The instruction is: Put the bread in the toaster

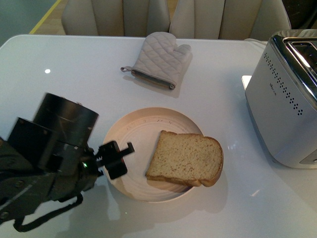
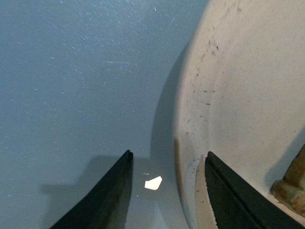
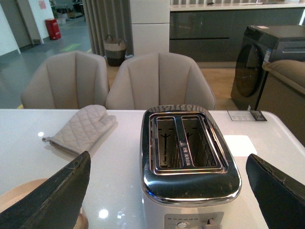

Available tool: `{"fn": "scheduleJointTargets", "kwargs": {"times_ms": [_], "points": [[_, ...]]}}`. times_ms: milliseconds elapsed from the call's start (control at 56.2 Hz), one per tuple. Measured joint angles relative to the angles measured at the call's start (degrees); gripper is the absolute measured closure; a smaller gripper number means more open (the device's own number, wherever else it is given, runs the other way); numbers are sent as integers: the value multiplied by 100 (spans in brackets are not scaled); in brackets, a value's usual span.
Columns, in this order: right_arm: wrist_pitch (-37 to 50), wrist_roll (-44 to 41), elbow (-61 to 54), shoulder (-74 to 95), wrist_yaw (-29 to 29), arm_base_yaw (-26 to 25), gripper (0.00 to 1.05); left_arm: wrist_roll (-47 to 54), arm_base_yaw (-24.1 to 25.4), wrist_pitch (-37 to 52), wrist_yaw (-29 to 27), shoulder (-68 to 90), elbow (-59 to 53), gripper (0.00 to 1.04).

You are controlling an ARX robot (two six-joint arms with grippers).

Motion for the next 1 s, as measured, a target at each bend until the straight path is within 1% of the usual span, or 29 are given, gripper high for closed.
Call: {"fn": "scheduleJointTargets", "kwargs": {"times_ms": [107, 196, 231, 267, 285, 338, 481, 605, 765, 783, 837, 854, 890, 908, 926, 943, 979, 997], "points": [[0, 0, 0, 0, 0, 0, 9, -52, 341, 396, 22, -682, -291, 29], [0, 0, 0, 0, 0, 0, 9, -70, 586, 555, 83, -1167, -501, 17], [0, 0, 0, 0, 0, 0, 9, -92, 723, 610, 157, -1443, -634, 10], [0, 0, 0, 0, 0, 0, 9, -103, 822, 667, 199, -1646, -743, 6], [0, 2, 0, 0, 0, 0, 9, -116, 857, 686, 221, -1714, -778, 6], [0, 0, 0, 0, 0, 0, 9, -151, 1025, 774, 315, -2072, -962, 8], [0, 0, 0, 0, 0, 0, 9, -142, 1484, 839, 474, -3158, -1381, 7], [0, 0, 0, 0, 0, 0, 9, -28, 1934, 549, 721, -4332, -1646, 7], [0, 0, 0, 0, 0, 0, 9, 326, 2374, 192, 990, -5873, -1893, 8], [0, 0, 0, 0, 0, 0, 9, 439, 2385, 280, 953, -5906, -1939, 9], [0, 0, 0, 0, 0, 0, 9, 1427, 2426, 1381, 546, -6057, -2330, 19], [0, 0, 0, 0, 0, 0, 9, 1515, 2435, 1552, 516, -6072, -2393, 21], [0, 0, 0, -4, 0, 0, 9, 2205, 2455, 2085, 439, -6140, -2625, 28], [0, 0, 0, -4, 2, 0, 9, 2374, 2459, 2177, 435, -6161, -2669, 30], [0, 0, 0, -2, 2, 0, 9, 2905, 2461, 2341, 428, -6258, -2780, 35], [0, 0, 0, 0, 0, 0, 9, 3158, 2461, 2371, 433, -6334, -2835, 39], [0, 0, 0, -2, 0, 0, 9, 3547, 2459, 2376, 442, -6487, -2931, 46], [0, 0, 0, -2, 0, 0, 9, 3593, 2459, 2371, 439, -6526, -2959, 48]]}}
